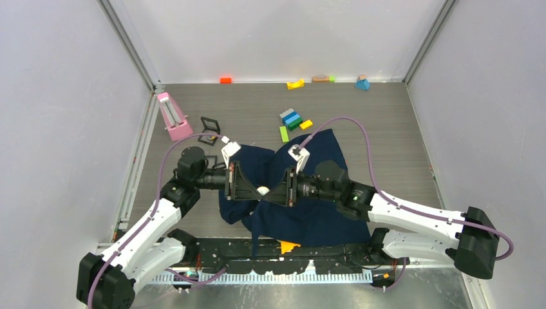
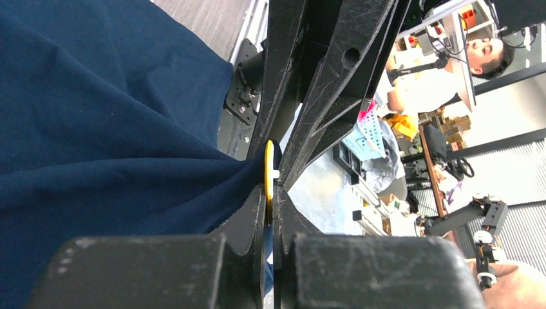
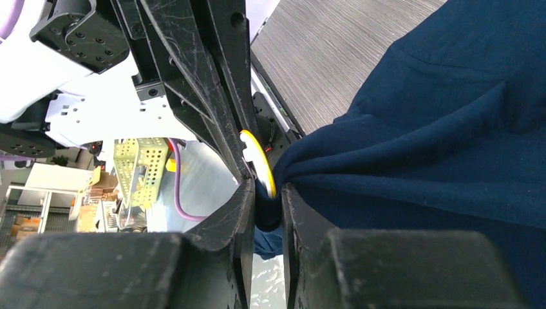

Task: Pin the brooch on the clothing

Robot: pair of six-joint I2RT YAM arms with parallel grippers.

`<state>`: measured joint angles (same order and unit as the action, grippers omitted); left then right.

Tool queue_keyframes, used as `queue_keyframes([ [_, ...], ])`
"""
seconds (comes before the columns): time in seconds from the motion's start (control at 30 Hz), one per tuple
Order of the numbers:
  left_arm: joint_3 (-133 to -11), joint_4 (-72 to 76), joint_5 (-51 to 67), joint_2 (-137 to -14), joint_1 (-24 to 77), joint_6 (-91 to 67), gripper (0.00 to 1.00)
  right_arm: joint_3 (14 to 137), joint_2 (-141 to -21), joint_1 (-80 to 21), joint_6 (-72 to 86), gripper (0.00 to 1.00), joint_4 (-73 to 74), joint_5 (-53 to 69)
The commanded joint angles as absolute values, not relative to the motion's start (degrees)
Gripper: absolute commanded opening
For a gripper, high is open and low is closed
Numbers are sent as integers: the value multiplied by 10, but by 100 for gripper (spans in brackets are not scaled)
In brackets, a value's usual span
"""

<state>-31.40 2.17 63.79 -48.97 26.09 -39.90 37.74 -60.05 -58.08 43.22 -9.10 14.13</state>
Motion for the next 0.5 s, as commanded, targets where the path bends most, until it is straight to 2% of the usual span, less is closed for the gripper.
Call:
queue_keyframes([
  [0.0, -319, 77, 753, -458, 280, -433, 0, 387, -627, -540, 444, 1, -67, 3],
  [0.47, -317, 87, 759, -462, 315, -437, 0, 417, -678, -521, 468, 1, -40, 15],
])
